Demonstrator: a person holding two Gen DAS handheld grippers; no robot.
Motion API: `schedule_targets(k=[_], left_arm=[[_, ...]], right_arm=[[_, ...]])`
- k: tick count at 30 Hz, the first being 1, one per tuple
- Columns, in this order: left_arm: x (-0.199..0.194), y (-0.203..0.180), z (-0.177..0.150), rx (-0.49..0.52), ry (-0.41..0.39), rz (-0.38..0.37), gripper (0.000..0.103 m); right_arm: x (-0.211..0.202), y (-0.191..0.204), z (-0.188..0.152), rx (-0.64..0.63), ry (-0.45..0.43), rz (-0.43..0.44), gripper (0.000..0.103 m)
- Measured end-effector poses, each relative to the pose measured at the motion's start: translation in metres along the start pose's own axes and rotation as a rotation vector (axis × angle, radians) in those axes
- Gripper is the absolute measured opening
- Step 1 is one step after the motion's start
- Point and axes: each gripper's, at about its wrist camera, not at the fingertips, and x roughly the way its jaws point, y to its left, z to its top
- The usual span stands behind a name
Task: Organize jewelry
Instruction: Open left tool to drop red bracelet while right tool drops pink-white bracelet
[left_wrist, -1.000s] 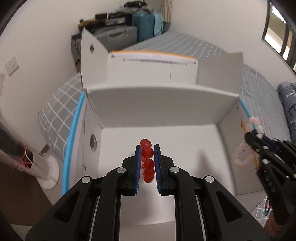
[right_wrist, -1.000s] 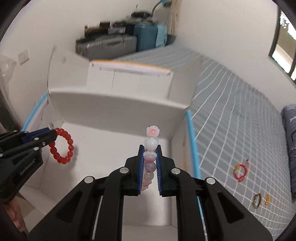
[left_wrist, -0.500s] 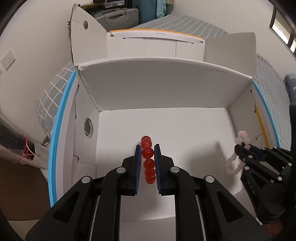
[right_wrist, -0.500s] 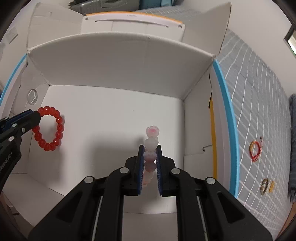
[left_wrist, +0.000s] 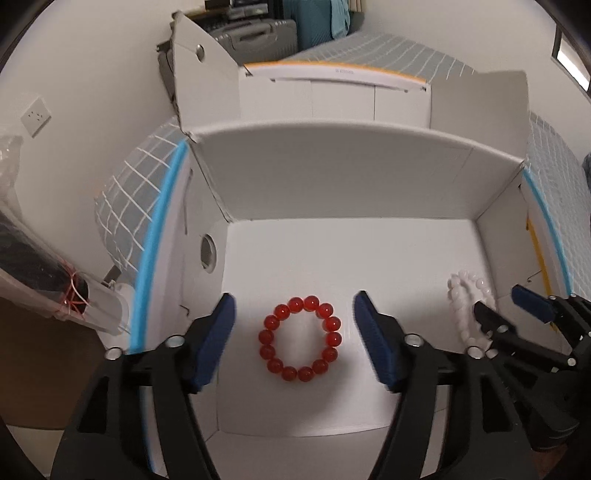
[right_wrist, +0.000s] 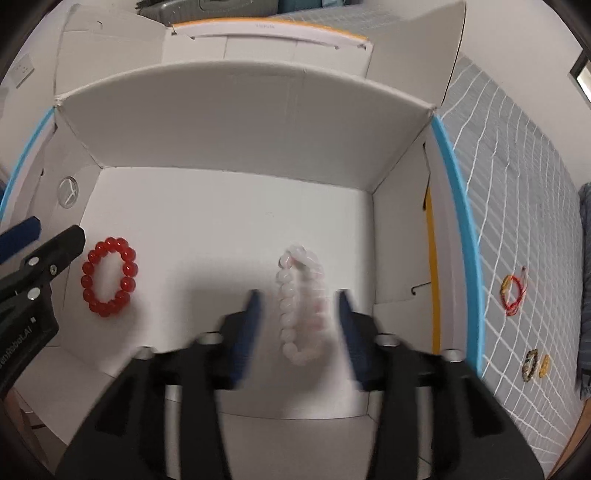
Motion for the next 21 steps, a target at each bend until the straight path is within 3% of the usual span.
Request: schedule_targets(k=[3, 9, 21], left_arm=[[-0.008, 0.004, 0.001, -0.008, -0.025, 0.008, 0.083], [-0.016, 0.009, 0.003, -0.002, -0.04, -0.004, 0.094], [-0.039, 0.012, 0.0, 0.016, -0.136, 0.045, 0.097]], right_arm=[[-0.009, 0.003, 0.001, 0.0, -0.03, 0.002, 0.072], [-0.026, 0.013, -0.001, -0.042, -0.102, 0.002, 0.094], [-0.044, 0.003, -0.007, -0.031, -0.161, 0.004, 0.096]])
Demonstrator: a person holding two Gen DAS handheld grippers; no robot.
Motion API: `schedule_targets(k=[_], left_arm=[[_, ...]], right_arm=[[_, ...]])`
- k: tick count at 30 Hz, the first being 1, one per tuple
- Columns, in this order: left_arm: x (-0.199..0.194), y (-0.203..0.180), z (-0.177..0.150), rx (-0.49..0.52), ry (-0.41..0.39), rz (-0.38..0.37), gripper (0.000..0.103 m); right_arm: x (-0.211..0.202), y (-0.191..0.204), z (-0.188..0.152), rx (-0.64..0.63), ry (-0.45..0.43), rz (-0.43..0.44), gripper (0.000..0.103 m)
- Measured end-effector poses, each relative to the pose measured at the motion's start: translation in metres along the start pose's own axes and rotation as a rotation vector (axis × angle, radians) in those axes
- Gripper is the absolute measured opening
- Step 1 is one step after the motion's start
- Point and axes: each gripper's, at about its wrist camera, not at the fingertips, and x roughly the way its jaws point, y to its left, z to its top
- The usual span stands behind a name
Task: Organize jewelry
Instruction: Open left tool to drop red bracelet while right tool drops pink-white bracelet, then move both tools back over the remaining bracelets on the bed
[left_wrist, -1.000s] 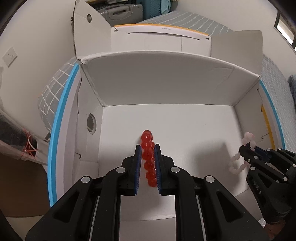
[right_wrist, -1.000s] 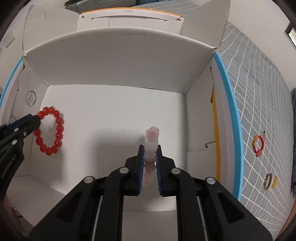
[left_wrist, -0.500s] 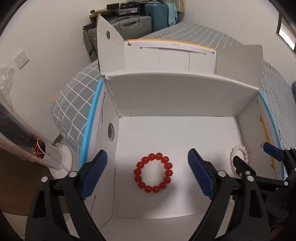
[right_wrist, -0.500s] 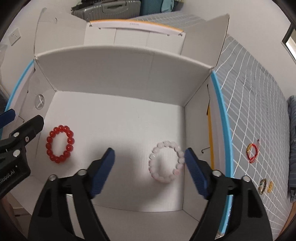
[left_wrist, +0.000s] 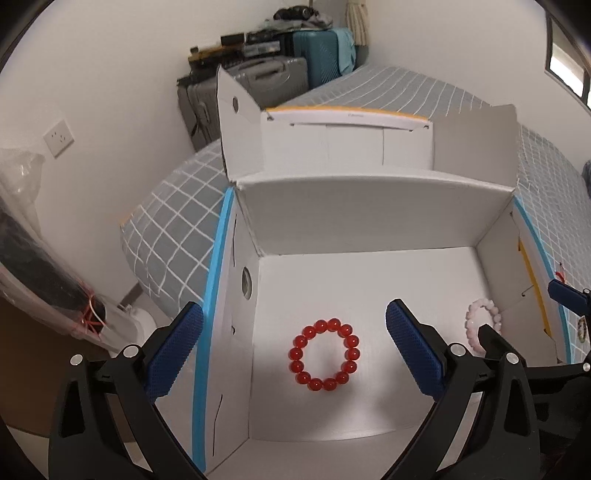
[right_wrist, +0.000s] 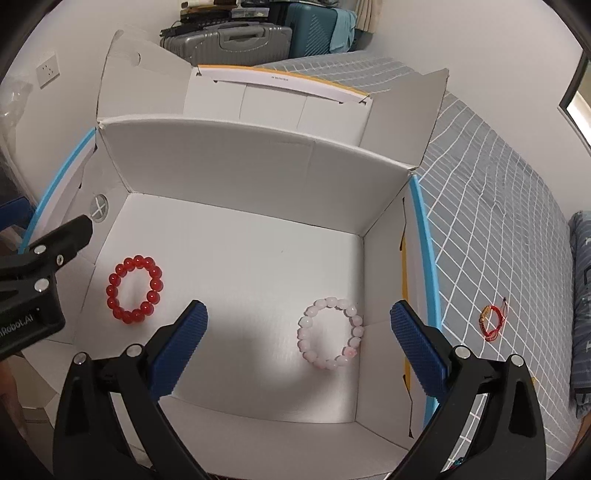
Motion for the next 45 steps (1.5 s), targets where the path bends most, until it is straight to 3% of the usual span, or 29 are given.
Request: schedule_targets(k=[7, 13, 18, 26, 37, 45], left_arm=[[-0.03, -0.011, -0.002, 0.011, -0.083, -0.034, 0.097], [-0.054, -0.032, -0.01, 0.043, -0.154, -0.084, 0.097], [-0.075, -0.065, -0.021, 0.069, -0.199, -0.196, 0.097], [-0.109, -0.145, -0.039, 0.185, -0.236, -0.371, 0.097], [-0.127, -0.236, -0.076, 0.307, -0.251, -0.497, 0.097], [-0.123, -0.296, -0.104, 0.388, -0.244, -0.552, 0.097]], right_arm=[[-0.026, -0.031, -0.014, 0.086, -0.083, 0.012, 0.096], [-0.06, -0.073, -0.042, 0.15, -0.173, -0.04, 0.096], [-0.093, -0.119, -0.077, 0.199, -0.235, -0.105, 0.096], [-0.125, -0.19, -0.147, 0.291, -0.245, -0.211, 0.096], [-0.131, -0.265, -0.244, 0.433, -0.205, -0.283, 0.096], [-0.115, -0.298, -0.302, 0.514, -0.167, -0.316, 0.096]])
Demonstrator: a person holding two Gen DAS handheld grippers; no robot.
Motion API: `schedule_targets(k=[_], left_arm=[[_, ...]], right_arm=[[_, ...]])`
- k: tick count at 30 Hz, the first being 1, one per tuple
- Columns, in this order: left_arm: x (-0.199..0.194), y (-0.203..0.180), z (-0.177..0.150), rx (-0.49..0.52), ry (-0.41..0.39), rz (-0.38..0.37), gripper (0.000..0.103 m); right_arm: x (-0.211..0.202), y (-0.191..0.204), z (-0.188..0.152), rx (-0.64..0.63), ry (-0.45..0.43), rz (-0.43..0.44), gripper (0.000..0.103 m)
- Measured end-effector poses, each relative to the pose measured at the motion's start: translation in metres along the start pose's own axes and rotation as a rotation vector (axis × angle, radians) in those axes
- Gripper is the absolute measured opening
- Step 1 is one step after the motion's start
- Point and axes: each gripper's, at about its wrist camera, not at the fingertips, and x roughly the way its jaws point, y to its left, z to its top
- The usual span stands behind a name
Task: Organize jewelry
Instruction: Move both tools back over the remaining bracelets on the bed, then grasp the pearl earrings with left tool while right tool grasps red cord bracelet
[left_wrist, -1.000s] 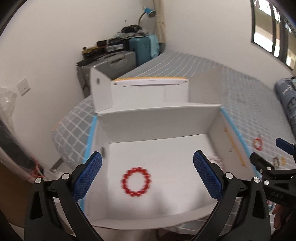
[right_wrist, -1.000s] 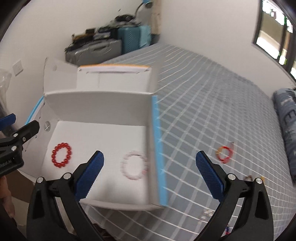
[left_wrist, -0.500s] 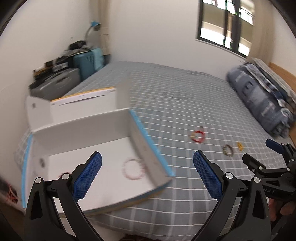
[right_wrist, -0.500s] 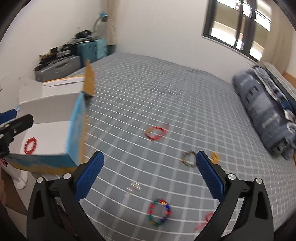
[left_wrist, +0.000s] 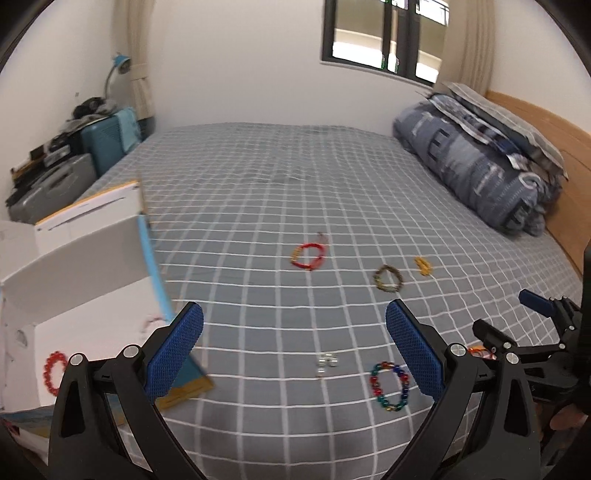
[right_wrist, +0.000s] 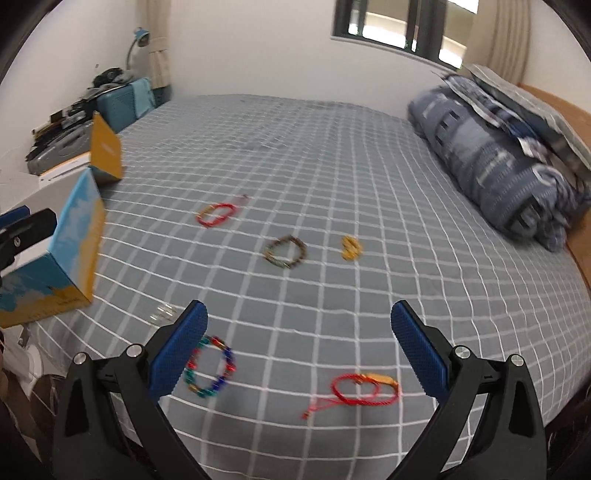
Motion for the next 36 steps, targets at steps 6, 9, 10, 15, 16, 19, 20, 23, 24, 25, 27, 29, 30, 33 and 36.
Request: schedule_targets(k=[6, 9, 10, 15, 16, 19, 20, 23, 24, 25, 27, 29, 30, 33, 36], left_arm=[[0.031, -0.029, -0.01, 0.03, 0.003, -0.047, 0.097], [0.056, -0.037, -0.02, 0.051, 0.029, -0.031, 0.097], [0.063, -0.037, -0.024, 0.051, 0.038, -0.028, 0.097], [0.097, -0.033, -0.042, 0.021, 0.08, -0.053, 0.097], [0.102, -0.032, -0.045, 0.024, 0.086, -0.047, 0.097], [0.115, -0.031, -0.054, 0.046, 0.103, -0.031, 0.097], [0.119, -0.03, -0.057, 0.048, 0.112, -0.029, 0.097], [0.129, -0.025, -0.065, 0.031, 0.14, -0.04, 0.097], [0.132, -0.025, -0.067, 0.029, 0.151, -0.048, 0.097], [0.135, -0.024, -0.069, 0.027, 0.163, -0.053, 0.097], [0.137, -0.026, -0.074, 0.041, 0.169, -0.049, 0.097], [0.14, -0.029, -0.077, 0.059, 0.17, -0.042, 0.097], [0.142, -0.03, -0.079, 0.061, 0.174, -0.043, 0.097], [0.149, -0.028, -0.082, 0.05, 0.203, -0.04, 0.097], [0.155, -0.025, -0.083, 0.031, 0.232, -0.044, 0.097]], right_arm=[[0.025, -0.028, -0.022, 0.052, 0.037, -0.043, 0.096], [0.036, -0.039, -0.032, 0.073, 0.052, -0.05, 0.096], [0.04, -0.042, -0.036, 0.086, 0.06, -0.046, 0.096], [0.06, -0.049, -0.05, 0.103, 0.081, -0.058, 0.096], [0.064, -0.051, -0.054, 0.112, 0.086, -0.055, 0.096], [0.076, -0.057, -0.063, 0.146, 0.104, -0.039, 0.096], [0.078, -0.057, -0.064, 0.15, 0.108, -0.038, 0.096], [0.084, -0.059, -0.07, 0.165, 0.114, -0.024, 0.096], [0.087, -0.058, -0.072, 0.168, 0.119, -0.02, 0.096], [0.089, -0.057, -0.073, 0.17, 0.127, -0.015, 0.096], [0.092, -0.054, -0.075, 0.167, 0.14, -0.006, 0.096], [0.092, -0.052, -0.075, 0.161, 0.137, -0.005, 0.096], [0.092, -0.051, -0.075, 0.16, 0.139, -0.006, 0.096], [0.097, -0.05, -0.077, 0.158, 0.158, -0.014, 0.096], [0.1, -0.047, -0.08, 0.145, 0.168, -0.03, 0.096]])
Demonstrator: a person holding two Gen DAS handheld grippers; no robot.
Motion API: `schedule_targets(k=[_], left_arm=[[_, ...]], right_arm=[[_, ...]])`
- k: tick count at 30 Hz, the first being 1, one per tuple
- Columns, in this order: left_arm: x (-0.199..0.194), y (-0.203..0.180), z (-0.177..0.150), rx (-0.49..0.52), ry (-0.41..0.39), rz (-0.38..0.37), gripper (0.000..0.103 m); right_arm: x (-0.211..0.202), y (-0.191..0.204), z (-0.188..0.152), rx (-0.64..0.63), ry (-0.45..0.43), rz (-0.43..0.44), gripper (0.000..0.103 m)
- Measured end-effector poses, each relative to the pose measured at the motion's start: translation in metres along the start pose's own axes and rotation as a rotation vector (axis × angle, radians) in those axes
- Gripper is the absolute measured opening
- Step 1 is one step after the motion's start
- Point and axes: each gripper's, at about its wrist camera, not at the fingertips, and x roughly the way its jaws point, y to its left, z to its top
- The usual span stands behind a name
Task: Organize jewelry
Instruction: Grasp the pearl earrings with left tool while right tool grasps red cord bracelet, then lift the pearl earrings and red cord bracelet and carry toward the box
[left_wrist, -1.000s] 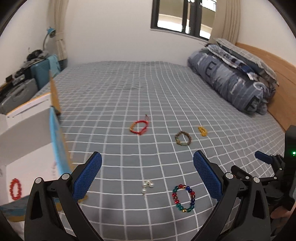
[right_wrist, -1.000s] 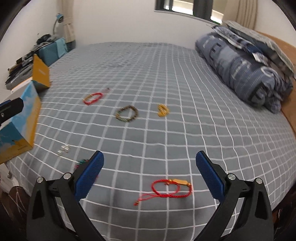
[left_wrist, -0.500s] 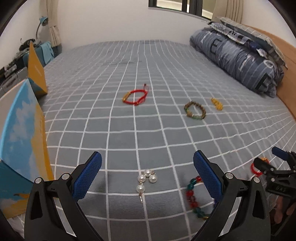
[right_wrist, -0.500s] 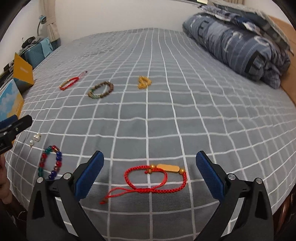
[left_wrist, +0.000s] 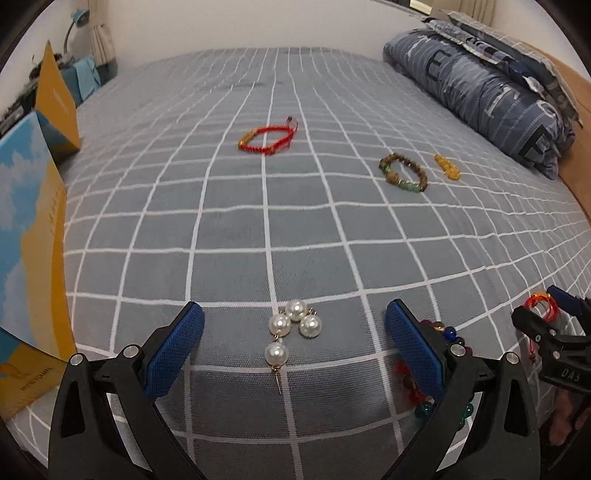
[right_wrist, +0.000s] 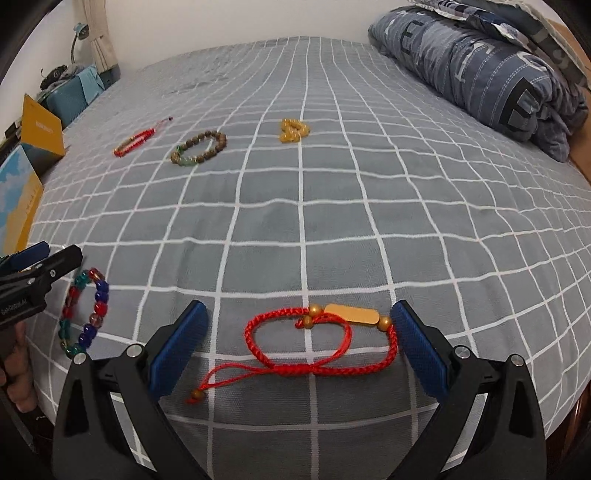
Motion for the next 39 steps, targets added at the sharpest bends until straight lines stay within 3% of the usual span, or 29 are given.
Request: schedule_targets(k=[4, 10, 14, 17, 19, 20, 22, 24, 39], left_arm=[[0.003, 0.003, -0.002, -0.015, 0.012, 0.012, 0.094], [0.004, 0.006, -0.004, -0.006, 0.021, 0.046, 0.074], [0.001, 0.006, -0.006, 0.007, 0.022, 0.043, 0.056], [-0.002, 0.008, -0.006, 0.002, 0.032, 0.021, 0.031], [-0.003, 0.009, -0.006, 0.0, 0.036, 0.016, 0.016], [-0.005, 0.009, -0.006, 0.004, 0.037, 0.005, 0.011], [-0.008, 0.008, -0.005, 0.023, 0.034, -0.008, 0.011], [-0.013, 0.012, -0.003, 0.012, 0.02, -0.027, 0.011], [-0.043, 0.005, 0.002, 0.027, -0.118, -0.043, 0.011]], right_arm=[[0.002, 0.0, -0.002, 0.004, 0.011, -0.007, 0.096], [0.004, -0.001, -0.001, 0.014, 0.022, -0.017, 0.087], [0.003, 0.002, -0.001, -0.005, 0.018, -0.02, 0.07], [0.002, 0.005, -0.002, -0.025, 0.013, -0.024, 0.055], [0.001, 0.006, -0.001, -0.037, 0.007, -0.033, 0.034], [0.0, 0.006, -0.002, -0.04, 0.004, -0.034, 0.029], [-0.003, 0.007, -0.002, -0.05, -0.014, -0.04, 0.011], [-0.006, 0.007, -0.002, -0.047, -0.03, -0.037, 0.009], [-0.03, 0.003, 0.003, -0.016, -0.151, -0.013, 0.008]])
